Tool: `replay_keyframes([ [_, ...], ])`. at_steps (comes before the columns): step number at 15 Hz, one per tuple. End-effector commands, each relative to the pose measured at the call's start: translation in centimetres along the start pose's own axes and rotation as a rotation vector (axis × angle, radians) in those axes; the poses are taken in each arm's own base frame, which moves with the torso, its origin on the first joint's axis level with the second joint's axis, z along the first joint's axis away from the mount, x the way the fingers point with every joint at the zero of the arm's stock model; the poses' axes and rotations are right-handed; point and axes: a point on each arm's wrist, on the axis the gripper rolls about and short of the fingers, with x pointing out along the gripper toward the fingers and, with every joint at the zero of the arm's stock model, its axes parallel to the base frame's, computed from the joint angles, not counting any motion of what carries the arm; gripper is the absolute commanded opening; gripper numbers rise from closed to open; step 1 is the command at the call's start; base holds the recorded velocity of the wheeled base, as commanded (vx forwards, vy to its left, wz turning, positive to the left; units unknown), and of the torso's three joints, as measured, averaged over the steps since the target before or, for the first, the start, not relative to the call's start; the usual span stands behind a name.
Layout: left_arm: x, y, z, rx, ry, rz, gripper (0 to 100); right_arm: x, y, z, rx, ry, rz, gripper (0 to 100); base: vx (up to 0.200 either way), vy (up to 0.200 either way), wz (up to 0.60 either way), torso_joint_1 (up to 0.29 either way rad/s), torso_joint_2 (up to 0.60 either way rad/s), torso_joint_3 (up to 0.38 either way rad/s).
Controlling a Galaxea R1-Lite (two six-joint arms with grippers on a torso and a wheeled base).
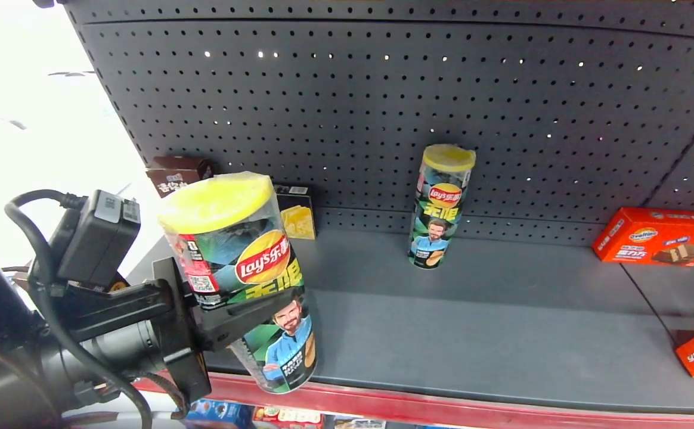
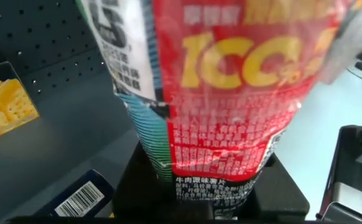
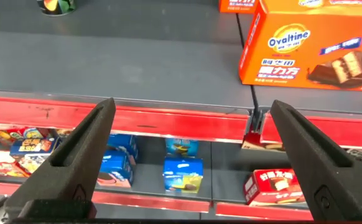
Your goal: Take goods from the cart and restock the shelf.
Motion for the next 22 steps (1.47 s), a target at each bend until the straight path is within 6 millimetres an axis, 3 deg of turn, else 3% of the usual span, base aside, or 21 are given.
replay_keyframes([
  [1, 0.1, 0.0, 0.5, 0.008, -0.016, -0.003, 0, 0.0, 0.0, 0.0, 0.000, 0.001, 0.000, 100, 0.000, 0.000, 0.00, 0.000, 0.00, 0.000],
  [5, 0.5, -0.3, 0.9, 0.012, -0.027, -0.025, 0, 0.0, 0.0, 0.0, 0.000, 0.001, 0.000, 100, 0.000, 0.000, -0.45, -0.004, 0.00, 0.003],
  [20, 0.8, 0.0, 1.5, 0.024, -0.053, -0.031, 0, 0.0, 0.0, 0.0, -0.001, 0.007, 0.005, 100, 0.000, 0.000, 0.00, 0.000, 0.00, 0.000],
  [21, 0.7, 0.0, 1.6, 0.029, -0.057, -0.054, 0, -0.2, 0.0, 2.9, -0.003, -0.039, 0.061, 100, 0.000, 0.000, 0.00, 0.000, 0.00, 0.000],
  [22, 1.1, 0.2, 2.0, 0.034, -0.068, -0.060, 0, 1.3, 0.2, 7.9, 0.024, 0.018, 0.153, 100, 0.000, 0.000, 0.00, 0.000, 0.00, 0.000],
])
